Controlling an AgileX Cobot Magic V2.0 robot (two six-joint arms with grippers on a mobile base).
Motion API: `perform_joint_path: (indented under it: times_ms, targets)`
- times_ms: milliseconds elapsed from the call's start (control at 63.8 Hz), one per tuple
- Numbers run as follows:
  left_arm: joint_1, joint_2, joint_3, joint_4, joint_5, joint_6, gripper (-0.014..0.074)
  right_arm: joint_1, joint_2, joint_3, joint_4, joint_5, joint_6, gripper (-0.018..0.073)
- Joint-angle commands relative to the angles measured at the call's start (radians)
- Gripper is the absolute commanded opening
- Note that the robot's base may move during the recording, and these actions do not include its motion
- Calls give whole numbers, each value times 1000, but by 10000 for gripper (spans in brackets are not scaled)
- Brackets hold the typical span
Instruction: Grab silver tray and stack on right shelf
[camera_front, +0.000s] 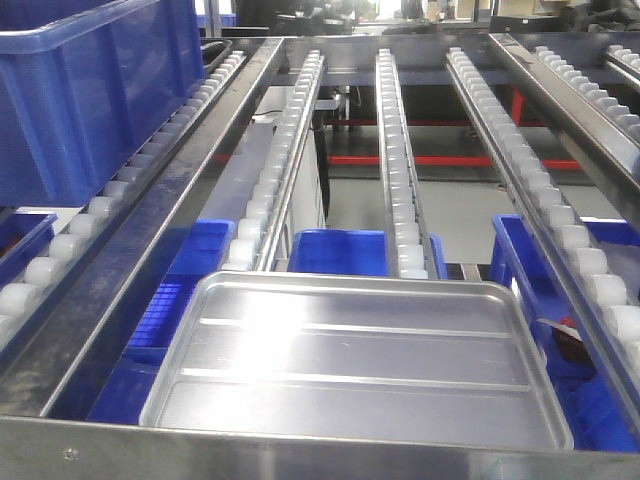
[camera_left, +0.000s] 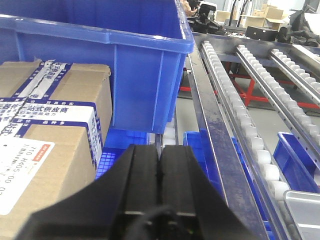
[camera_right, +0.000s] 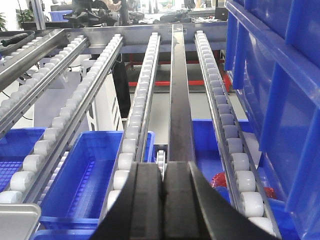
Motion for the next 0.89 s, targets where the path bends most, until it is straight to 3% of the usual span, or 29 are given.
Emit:
perform_joint_path:
  times_ms: [0, 220, 392, 439, 580, 753, 878]
  targets:
    - [0, -16, 16, -9, -105, -1, -101, -6, -22, -18, -1, -93, -11, 57]
    - [0, -16, 16, -9, -125, -1, -101, -6, -22, -18, -1, -112, -11, 57]
    - [0, -16, -8, -9, -272, -1, -101, -6, -22, -28, -1, -208, -11, 57]
    - [0, -10, -51, -9, -261, -1, -101, -6, -20, -55, -1, -198, -11, 57]
    - [-2, 46, -279, 9, -42, -1, -101, -6, 50, -227, -1, -108, -11, 57]
    - [-5, 246, -605, 5, 327, -1, -101, -6, 233, -467, -1, -8, -11, 61]
    - [-5, 415, -742, -41, 474, -1, -100, 12, 338, -579, -1, 51, -11, 66]
